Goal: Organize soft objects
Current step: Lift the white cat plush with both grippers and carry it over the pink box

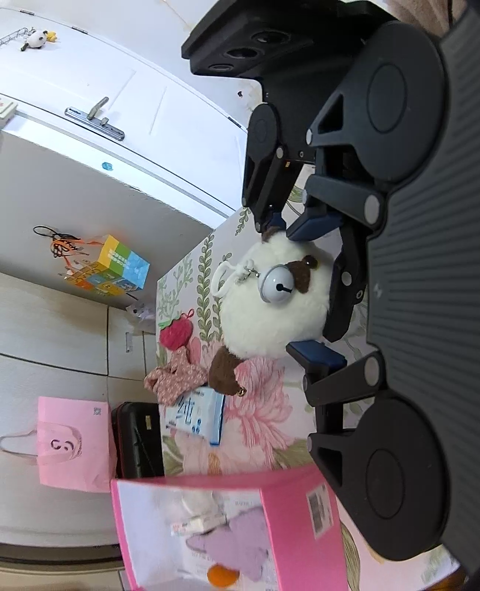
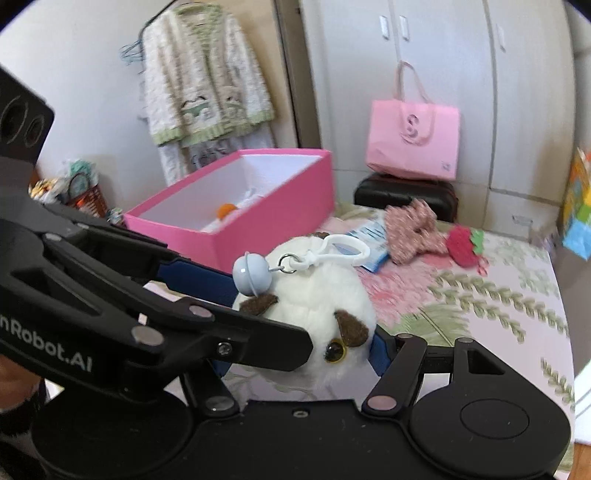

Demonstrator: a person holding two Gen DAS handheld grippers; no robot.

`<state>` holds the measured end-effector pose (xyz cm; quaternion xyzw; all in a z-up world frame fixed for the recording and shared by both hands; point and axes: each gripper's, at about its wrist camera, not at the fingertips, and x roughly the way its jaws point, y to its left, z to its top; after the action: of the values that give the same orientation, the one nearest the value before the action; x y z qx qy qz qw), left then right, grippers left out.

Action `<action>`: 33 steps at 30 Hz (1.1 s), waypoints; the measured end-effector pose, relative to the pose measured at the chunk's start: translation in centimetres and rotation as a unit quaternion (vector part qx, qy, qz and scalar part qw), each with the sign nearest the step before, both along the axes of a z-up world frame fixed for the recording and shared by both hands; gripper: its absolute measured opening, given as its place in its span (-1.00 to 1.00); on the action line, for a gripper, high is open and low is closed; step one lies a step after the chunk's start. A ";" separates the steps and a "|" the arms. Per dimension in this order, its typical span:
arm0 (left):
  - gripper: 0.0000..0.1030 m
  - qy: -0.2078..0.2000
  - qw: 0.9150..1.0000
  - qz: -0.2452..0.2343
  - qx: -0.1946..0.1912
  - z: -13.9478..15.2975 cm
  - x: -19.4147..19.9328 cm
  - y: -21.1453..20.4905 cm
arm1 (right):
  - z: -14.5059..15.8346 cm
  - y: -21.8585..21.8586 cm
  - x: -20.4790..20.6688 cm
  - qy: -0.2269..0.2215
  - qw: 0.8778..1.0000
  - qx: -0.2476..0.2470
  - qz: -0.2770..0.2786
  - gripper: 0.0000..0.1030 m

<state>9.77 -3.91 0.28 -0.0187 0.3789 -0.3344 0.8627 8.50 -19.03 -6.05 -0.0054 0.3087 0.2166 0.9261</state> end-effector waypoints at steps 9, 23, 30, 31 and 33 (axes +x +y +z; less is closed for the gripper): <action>0.12 -0.025 0.999 0.034 -0.006 2.6 -1.3 4.4 | 3.2 4.3 -0.9 -0.033 0.998 -0.015 0.042 0.45; 0.13 -0.084 0.991 0.108 -0.013 5.8 0.0 9.9 | 6.7 10.0 1.9 -0.086 0.993 0.004 0.080 0.46; 0.15 -0.093 0.985 0.140 -0.026 6.1 2.7 12.5 | 7.5 11.7 5.0 -0.076 0.991 0.037 0.108 0.46; 0.15 -0.094 0.985 0.144 -0.028 6.1 3.1 12.7 | 7.5 11.9 5.4 -0.079 0.990 0.039 0.110 0.46; 0.15 -0.094 0.984 0.151 -0.029 6.0 3.9 13.2 | 7.4 12.2 6.5 -0.072 0.989 0.050 0.116 0.46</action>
<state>13.69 9.32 6.29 -0.0693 0.2791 -0.2119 0.9340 15.01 -6.82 1.38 -0.0105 0.2278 0.3371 0.9134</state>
